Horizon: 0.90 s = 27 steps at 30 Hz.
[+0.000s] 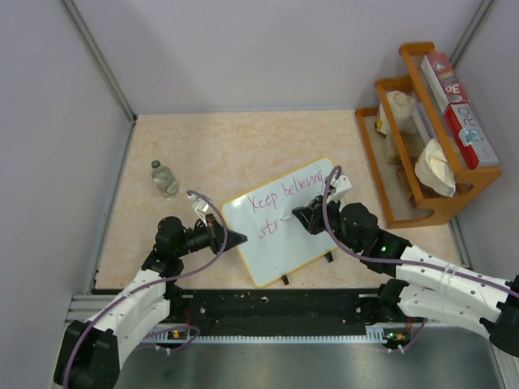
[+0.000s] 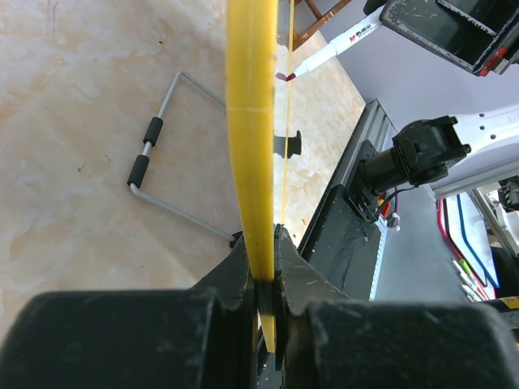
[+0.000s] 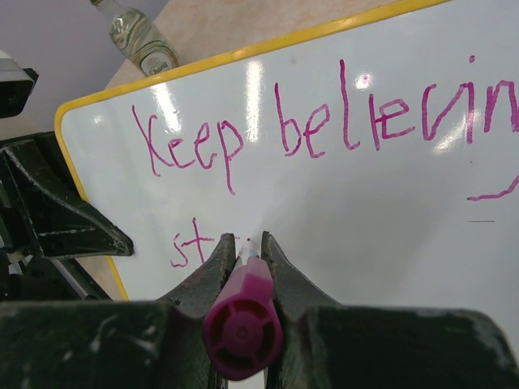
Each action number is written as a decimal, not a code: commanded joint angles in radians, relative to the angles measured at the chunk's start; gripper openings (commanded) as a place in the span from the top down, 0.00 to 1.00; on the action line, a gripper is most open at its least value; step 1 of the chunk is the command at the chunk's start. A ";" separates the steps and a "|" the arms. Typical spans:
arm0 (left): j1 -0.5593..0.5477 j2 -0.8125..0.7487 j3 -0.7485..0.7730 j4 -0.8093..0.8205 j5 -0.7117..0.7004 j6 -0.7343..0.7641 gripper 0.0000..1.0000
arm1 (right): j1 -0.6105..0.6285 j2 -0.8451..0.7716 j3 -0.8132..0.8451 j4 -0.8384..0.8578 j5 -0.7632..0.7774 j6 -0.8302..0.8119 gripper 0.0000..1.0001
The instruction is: Write a sentence on the whiteboard
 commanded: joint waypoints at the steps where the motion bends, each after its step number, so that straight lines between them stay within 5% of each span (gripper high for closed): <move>1: -0.011 -0.002 -0.035 -0.057 0.028 0.144 1.00 | -0.010 0.011 -0.015 0.020 -0.011 -0.001 1.00; 27: -0.011 -0.005 -0.035 -0.058 0.026 0.144 1.00 | -0.025 -0.017 -0.022 -0.048 0.056 0.010 1.00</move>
